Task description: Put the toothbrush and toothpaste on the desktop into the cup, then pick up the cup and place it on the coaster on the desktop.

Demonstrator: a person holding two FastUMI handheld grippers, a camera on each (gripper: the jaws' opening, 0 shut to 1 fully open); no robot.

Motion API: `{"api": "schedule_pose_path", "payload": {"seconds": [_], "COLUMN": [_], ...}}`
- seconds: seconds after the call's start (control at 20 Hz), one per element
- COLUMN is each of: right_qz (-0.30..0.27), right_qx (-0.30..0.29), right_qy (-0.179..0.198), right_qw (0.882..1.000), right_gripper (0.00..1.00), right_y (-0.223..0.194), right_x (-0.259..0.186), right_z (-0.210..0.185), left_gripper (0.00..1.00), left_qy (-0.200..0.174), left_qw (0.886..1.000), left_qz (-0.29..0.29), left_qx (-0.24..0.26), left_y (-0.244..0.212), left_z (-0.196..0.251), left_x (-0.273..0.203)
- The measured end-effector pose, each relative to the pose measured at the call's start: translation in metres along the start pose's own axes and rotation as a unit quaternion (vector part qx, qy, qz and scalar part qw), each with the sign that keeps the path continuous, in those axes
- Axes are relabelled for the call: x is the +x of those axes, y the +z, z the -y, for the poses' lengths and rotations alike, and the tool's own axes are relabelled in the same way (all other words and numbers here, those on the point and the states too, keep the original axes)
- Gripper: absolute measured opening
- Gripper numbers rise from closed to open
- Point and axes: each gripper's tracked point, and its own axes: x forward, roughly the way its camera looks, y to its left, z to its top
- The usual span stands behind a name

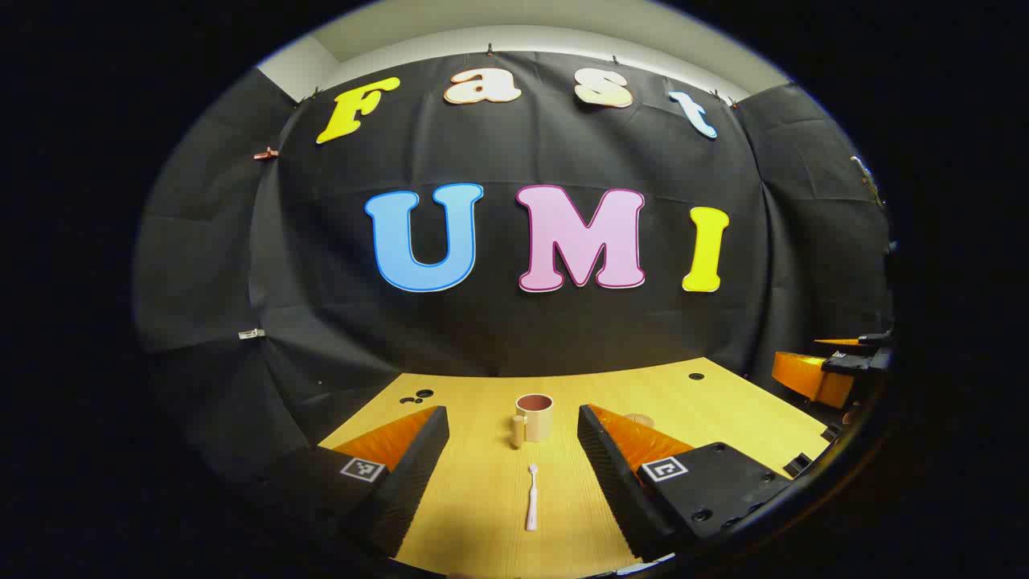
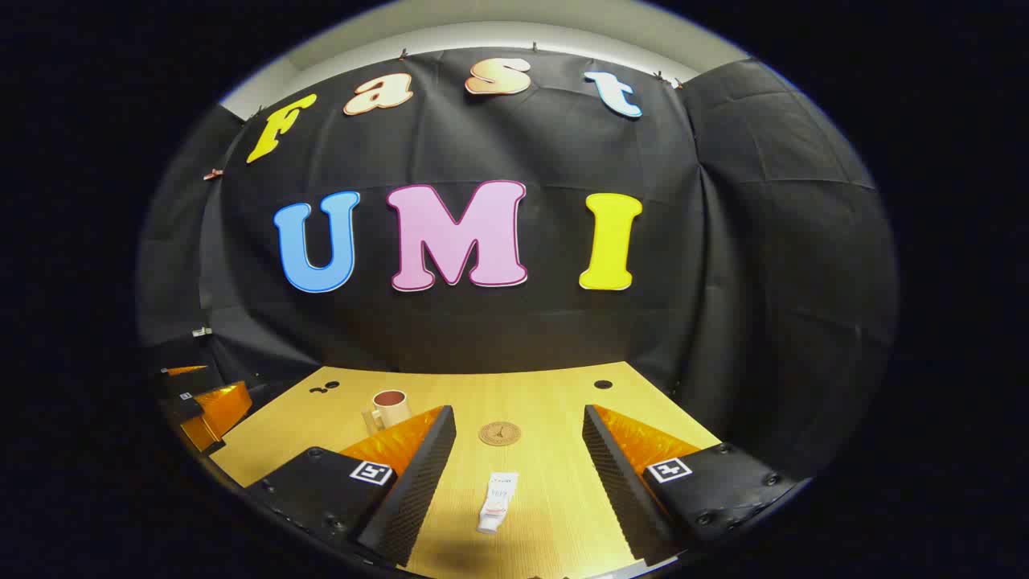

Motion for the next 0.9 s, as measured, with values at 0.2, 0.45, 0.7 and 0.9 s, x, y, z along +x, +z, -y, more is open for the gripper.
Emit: {"api": "schedule_pose_path", "payload": {"seconds": [0.2,0.45,0.7,0.9], "right_qz": [-0.002,-0.018,-0.03,-0.043], "right_qx": [-0.006,-0.011,-0.012,-0.007], "right_qy": [0.016,0.025,0.031,0.032], "right_qw": [1.0,0.999,0.999,0.999], "right_gripper": [0.98,0.98,0.98,0.98], "right_y": [-0.001,-0.011,-0.017,-0.023], "right_x": [0.007,0.015,0.023,0.032], "right_z": [-0.006,-0.01,-0.013,-0.016], "left_gripper": [1.0,1.0,1.0,1.0], "left_qy": [-0.011,-0.031,-0.033,-0.031], "left_qw": [1.0,0.999,0.999,0.999], "left_qz": [-0.005,-0.01,-0.02,-0.021], "left_qx": [0.002,0.008,0.001,-0.006], "left_y": [-0.003,-0.007,-0.01,-0.008], "left_z": [0.01,0.023,0.023,0.021], "left_x": [0.006,0.008,0.01,0.014]}}
